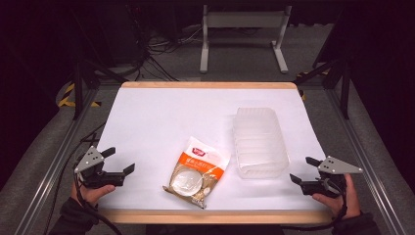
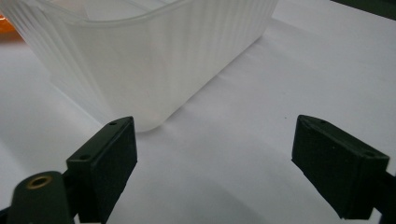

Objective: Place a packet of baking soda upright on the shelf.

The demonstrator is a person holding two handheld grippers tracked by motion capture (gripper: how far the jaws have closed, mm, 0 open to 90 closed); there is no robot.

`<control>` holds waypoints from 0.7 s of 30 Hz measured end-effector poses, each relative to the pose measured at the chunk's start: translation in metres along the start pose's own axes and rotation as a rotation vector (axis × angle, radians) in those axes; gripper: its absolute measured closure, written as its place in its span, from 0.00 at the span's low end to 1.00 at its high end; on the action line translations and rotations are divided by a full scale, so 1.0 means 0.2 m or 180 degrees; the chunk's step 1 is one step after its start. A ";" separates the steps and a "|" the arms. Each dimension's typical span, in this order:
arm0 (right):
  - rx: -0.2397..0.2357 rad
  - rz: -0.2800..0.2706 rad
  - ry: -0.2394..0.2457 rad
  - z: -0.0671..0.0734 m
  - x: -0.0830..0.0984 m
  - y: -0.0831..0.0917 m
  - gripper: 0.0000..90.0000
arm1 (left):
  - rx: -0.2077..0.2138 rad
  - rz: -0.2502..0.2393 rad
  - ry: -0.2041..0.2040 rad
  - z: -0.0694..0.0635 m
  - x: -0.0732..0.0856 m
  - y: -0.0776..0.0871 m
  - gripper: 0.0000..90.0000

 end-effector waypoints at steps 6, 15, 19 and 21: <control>-0.0050 0.0014 -0.0069 0.01 0.00 -0.02 0.17 | 0.0074 0.0229 -0.0088 -0.04 0.03 -0.03 0.11; -0.0107 0.0116 0.0106 0.07 0.01 -0.05 0.17 | 0.0296 0.0329 -0.0126 -0.13 0.02 -0.09 0.13; -0.0120 0.0136 0.0112 0.07 0.02 -0.05 0.17 | 0.0406 0.0372 -0.0133 -0.17 0.00 -0.13 0.15; -0.0116 0.0114 0.0087 0.07 0.01 -0.04 0.17 | 0.0556 0.0433 -0.0091 -0.22 -0.01 -0.18 0.15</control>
Point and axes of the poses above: each handheld gripper's, and its own axes: y roughly backward along the jaws, x roughly out of its underside, z roughly to its left, the point moved 8 cm from there along -y, roughly forward along the jaws, and after that the axes turned 10 degrees about -z, right-handed, at the moved point
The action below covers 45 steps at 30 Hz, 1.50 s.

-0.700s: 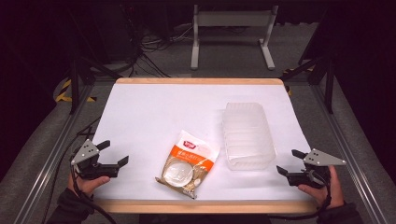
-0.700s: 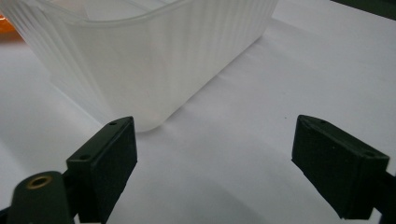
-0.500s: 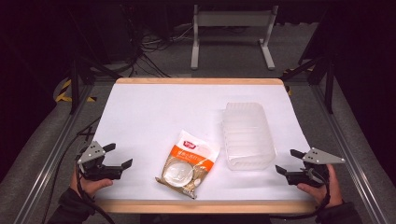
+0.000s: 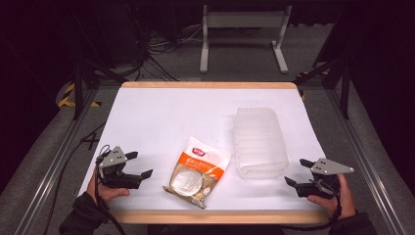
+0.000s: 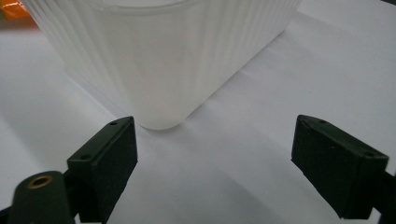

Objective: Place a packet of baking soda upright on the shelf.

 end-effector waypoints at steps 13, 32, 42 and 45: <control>-0.0020 0.0008 0.0005 0.00 0.01 0.00 0.17 | 0.0490 0.0237 0.0231 -0.07 -0.09 -0.26 0.15; -0.0039 0.0044 -0.0031 0.01 0.03 0.01 0.17 | 0.0877 0.0721 0.0501 -0.12 -0.15 -0.60 0.27; -0.0055 0.0046 -0.0040 0.02 0.04 0.02 0.17 | 0.1070 0.0839 0.0543 -0.16 -0.18 -0.72 0.34; -0.0063 0.0044 -0.0053 0.02 0.04 0.02 0.17 | 0.1088 0.0856 0.0561 -0.17 -0.18 -0.74 0.42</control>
Point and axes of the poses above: each handheld gripper's, and its own axes: y roughly backward along the jaws, x roughly out of its underside, z roughly to its left, the point moved 8 cm from there along -y, roughly forward along the jaws, and after that the axes turned 10 degrees about -z, right-handed, at the moved point
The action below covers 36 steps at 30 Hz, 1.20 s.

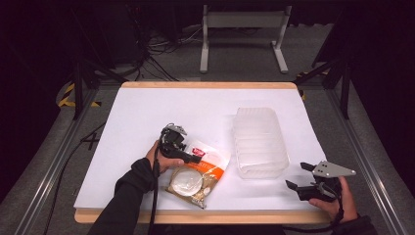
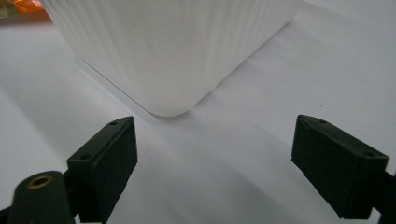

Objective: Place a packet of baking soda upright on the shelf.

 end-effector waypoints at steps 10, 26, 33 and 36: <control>-0.0036 0.0002 -0.0004 0.01 0.00 0.00 0.17 | 0.0078 0.0032 -0.0192 -0.03 -0.01 0.00 0.94; -0.0010 -0.0025 0.0003 0.00 -0.02 0.00 0.17 | -0.0115 -0.0723 -0.0633 -0.28 -0.08 0.36 1.00; -0.0002 -0.0036 0.0005 0.00 -0.03 -0.01 0.17 | -0.0210 -0.1069 -0.0745 -0.39 -0.08 0.53 1.00; 0.0001 -0.0038 -0.0007 0.00 -0.03 -0.01 0.17 | -0.0218 -0.1164 -0.0801 -0.43 -0.09 0.57 1.00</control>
Point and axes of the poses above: each handheld gripper's, and its own axes: y roughly backward along the jaws, x roughly out of its underside, z roughly to its left, the point moved 8 cm from there along -y, roughly forward along the jaws, and after that the axes turned 10 degrees about -z, right-handed, at the moved point
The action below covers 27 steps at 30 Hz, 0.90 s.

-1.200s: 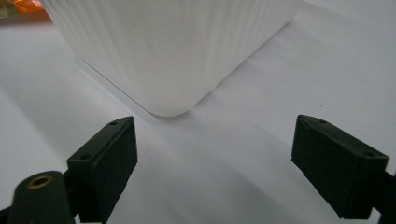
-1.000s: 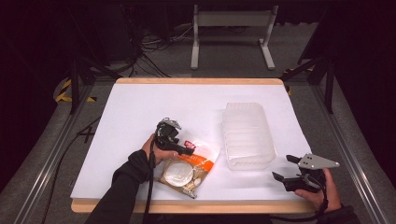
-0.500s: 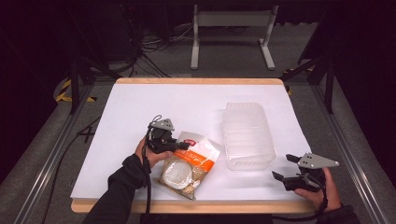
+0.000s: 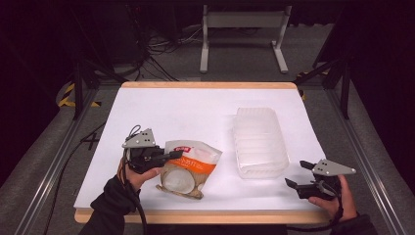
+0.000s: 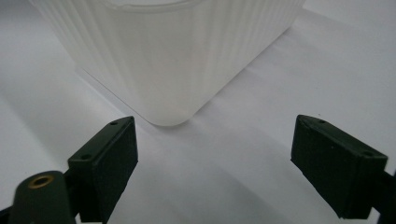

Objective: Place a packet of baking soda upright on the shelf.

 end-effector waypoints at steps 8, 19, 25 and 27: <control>0.0027 -0.0055 -0.0033 -0.02 -0.01 0.02 0.18 | -0.0043 -0.0268 -0.0207 -0.07 -0.12 0.02 1.00; 0.0051 -0.0051 -0.0092 -0.03 0.00 0.01 0.18 | -0.0042 -0.0329 -0.0243 -0.05 -0.16 -0.07 1.00; 0.0033 -0.0041 -0.0011 -0.01 -0.01 0.00 0.18 | 0.0002 -0.0370 -0.0288 -0.05 -0.21 -0.13 1.00; 0.0047 -0.0026 -0.0021 -0.02 0.00 0.00 0.18 | 0.0012 -0.0394 -0.0304 -0.04 -0.22 -0.15 1.00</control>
Point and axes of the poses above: each handheld gripper's, and its own axes: y roughly backward along the jaws, x roughly out of its underside, z roughly to its left, the point moved 8 cm from there along -y, roughly forward along the jaws, and after that the axes turned 10 degrees about -z, right-handed, at the moved point
